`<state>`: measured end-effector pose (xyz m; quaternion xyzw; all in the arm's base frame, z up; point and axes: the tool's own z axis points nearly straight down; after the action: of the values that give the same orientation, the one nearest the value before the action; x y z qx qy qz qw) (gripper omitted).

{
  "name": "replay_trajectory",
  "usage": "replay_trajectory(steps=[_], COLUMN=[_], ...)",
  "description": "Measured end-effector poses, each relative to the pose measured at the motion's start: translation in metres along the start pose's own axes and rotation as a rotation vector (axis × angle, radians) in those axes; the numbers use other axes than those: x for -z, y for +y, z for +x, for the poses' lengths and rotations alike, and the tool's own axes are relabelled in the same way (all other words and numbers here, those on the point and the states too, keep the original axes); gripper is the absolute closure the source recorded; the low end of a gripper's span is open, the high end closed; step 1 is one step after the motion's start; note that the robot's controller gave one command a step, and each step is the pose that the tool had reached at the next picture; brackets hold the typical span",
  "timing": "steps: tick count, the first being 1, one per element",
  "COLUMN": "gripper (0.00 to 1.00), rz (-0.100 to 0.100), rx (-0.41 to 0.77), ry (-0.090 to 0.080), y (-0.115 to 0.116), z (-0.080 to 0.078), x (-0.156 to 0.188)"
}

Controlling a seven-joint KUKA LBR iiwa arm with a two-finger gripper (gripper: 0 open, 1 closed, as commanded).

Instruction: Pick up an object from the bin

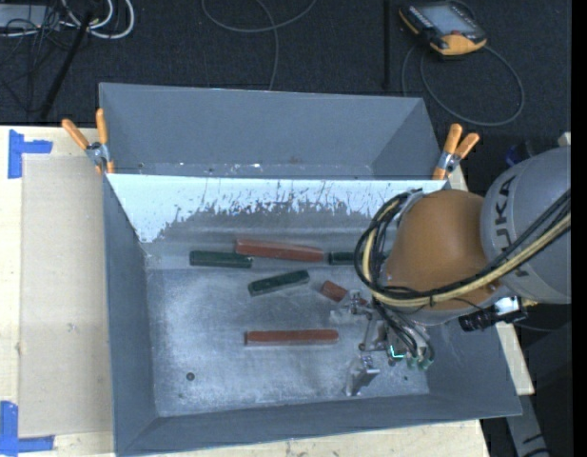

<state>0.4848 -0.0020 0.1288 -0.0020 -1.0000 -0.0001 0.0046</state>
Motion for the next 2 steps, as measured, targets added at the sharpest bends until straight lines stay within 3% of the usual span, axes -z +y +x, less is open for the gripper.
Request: replay_trajectory(steps=[1,2], gripper=[0.00,1.00], rz=[0.000,-0.001], rx=[0.000,-0.064], ry=[-0.007,-0.023], y=[0.000,0.041], z=[-0.002,-0.054], x=[0.003,-0.052])
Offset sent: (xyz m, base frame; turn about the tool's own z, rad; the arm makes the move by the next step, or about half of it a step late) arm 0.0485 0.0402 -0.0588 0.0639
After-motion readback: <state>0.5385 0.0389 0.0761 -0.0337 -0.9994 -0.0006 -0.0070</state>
